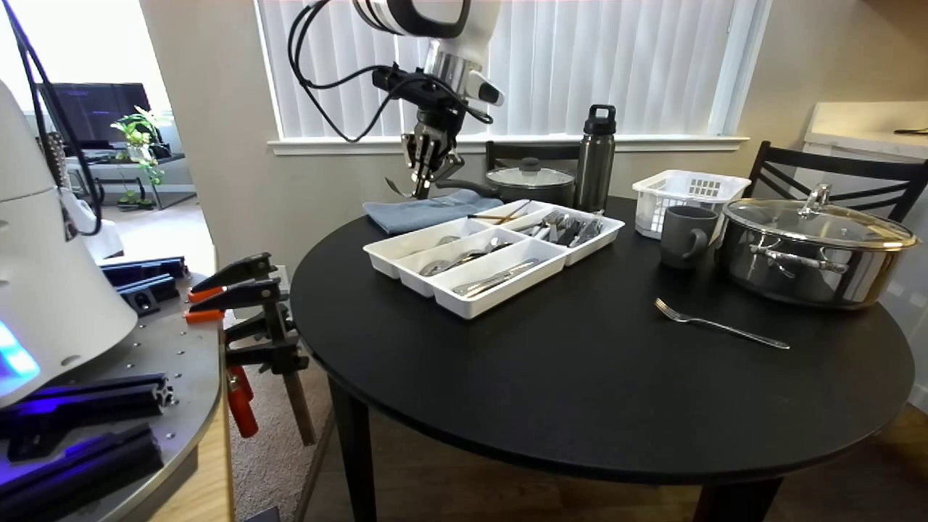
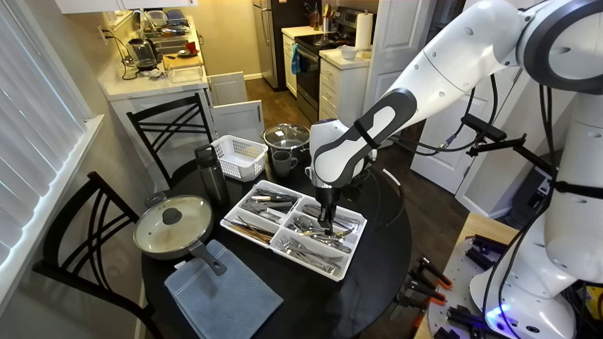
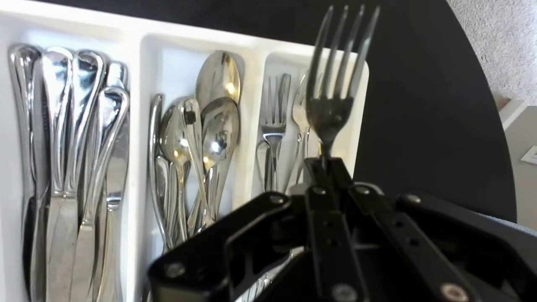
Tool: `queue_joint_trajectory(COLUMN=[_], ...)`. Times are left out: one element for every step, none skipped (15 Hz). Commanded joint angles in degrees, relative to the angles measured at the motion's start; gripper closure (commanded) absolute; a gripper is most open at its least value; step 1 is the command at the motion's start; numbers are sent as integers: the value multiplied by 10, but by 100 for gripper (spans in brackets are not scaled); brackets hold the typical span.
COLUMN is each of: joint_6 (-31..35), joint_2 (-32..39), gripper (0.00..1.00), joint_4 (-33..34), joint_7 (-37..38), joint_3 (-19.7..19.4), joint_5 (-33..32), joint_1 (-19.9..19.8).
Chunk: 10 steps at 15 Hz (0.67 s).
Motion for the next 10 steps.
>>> queue_joint_trajectory(joint_6=[-14,-3,-5,3,13,16,24,27,37,46], joint_2=[14,22,31,46,57,72,83,94,105,114], gripper=[99,99,99,99,99,99,99,99,99,99], joint_4=[13,17,25,36,43,56,64,72,80,87], joint_7=[52,56,59,59,55,58,55,48,45,44], joint_3=[-30,-34,-37,-38,-38,-40,-39,-38,-36,-34], joint_5=[-13,-11,-10,-7,-7,-10,-10,-8,-9,-10], joint_1=[35,40,43,46,49,52,54,54,55,57])
